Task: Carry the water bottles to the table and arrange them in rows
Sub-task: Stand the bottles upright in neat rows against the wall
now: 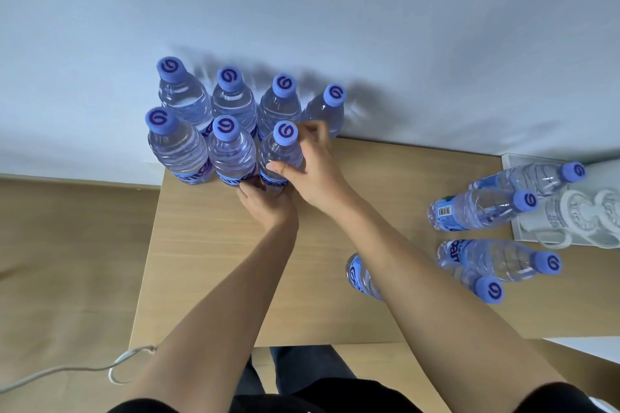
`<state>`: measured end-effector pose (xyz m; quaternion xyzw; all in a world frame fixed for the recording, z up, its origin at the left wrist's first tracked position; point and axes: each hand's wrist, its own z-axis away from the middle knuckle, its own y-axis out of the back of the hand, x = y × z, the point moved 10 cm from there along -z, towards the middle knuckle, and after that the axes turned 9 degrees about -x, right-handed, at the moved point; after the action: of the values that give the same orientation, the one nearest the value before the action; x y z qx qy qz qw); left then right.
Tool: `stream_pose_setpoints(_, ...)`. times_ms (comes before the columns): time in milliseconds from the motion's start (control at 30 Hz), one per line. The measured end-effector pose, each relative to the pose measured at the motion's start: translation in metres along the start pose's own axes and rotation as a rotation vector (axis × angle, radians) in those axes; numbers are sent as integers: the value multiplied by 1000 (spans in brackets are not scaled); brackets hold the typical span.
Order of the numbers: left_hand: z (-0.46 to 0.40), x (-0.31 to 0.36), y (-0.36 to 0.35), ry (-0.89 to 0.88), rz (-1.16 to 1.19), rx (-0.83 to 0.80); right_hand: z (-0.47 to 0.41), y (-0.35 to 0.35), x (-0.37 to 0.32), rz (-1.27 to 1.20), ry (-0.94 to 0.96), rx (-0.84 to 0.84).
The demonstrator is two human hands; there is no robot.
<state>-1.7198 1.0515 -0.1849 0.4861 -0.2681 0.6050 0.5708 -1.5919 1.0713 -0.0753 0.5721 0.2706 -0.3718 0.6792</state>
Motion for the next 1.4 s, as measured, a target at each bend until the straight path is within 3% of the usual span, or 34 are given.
stream_pose_setpoints(200,0,-1,-4,-5,-50,-32,0,1,4,4,7,8)
stream_pose_setpoints(567,27,-15,8,-1,-137,-388,27,14,12,-112,-128,-26)
stream_pose_setpoints(700,53,-14,10,-47,-147,-583,61,37,25,-106,-220,-22)
stream_pose_setpoints(1000,138,5,-10,-278,-374,-1050,167,82,39,-143,-319,154)
stream_pose_setpoints(1400,178,-6,-30,-343,-555,-1198,237,50,92,-491,-406,276)
